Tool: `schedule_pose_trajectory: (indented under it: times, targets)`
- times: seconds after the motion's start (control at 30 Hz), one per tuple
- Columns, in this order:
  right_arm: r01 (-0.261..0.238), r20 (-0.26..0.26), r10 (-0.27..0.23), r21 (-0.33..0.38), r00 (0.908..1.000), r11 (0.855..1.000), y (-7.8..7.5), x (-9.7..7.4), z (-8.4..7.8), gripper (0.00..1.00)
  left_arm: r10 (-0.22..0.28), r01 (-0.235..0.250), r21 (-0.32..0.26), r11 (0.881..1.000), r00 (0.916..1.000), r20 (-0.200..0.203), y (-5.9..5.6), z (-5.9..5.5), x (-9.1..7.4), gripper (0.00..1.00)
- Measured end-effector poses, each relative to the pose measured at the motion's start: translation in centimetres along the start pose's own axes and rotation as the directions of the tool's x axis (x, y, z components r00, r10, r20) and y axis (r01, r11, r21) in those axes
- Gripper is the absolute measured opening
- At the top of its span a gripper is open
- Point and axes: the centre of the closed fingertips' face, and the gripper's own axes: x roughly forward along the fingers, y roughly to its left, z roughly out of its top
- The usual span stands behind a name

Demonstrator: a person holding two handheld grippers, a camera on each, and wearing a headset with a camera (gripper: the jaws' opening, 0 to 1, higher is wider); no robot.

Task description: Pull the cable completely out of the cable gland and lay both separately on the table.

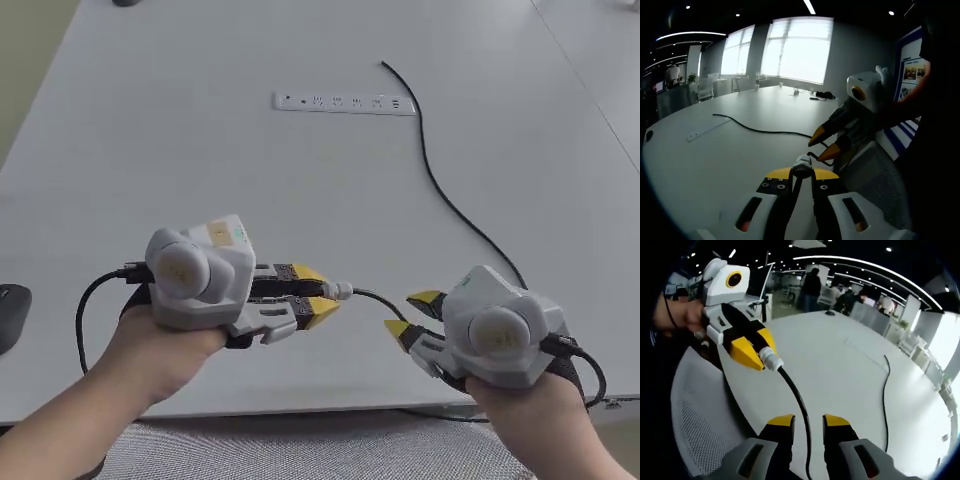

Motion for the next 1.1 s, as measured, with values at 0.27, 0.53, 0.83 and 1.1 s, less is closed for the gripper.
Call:
schedule_pose_trajectory:
  times: [0.27, 0.53, 0.83, 1.1]
  targets:
    - [-0.065, 0.002, 0.067, -0.181, 0.9978, 0.981, 1.1, 0.6, 2.6, 0.17, 0.001, -0.001, 0.001, 1.000, 1.0000, -0.003, 0.2, 0.0, 0.0, 0.15]
    - [-0.105, -0.021, 0.103, -0.292, 0.9944, 0.951, 2.4, 1.5, 3.2, 0.17, -0.001, 0.001, -0.003, 1.000, 1.0000, -0.001, 0.2, 0.0, 0.1, 0.15]
    - [-0.112, -0.019, 0.113, -0.370, 0.9934, 0.922, 2.7, 1.8, 3.7, 0.09, -0.012, 0.012, 0.001, 1.000, 0.9999, -0.007, 0.1, -0.1, 0.3, 0.15]
    - [-0.100, 0.007, 0.111, -0.382, 0.9938, 0.919, 2.8, 1.7, 4.3, 0.01, -0.014, 0.014, 0.001, 1.000, 0.9999, -0.005, 0.3, 0.2, 0.5, 0.15]
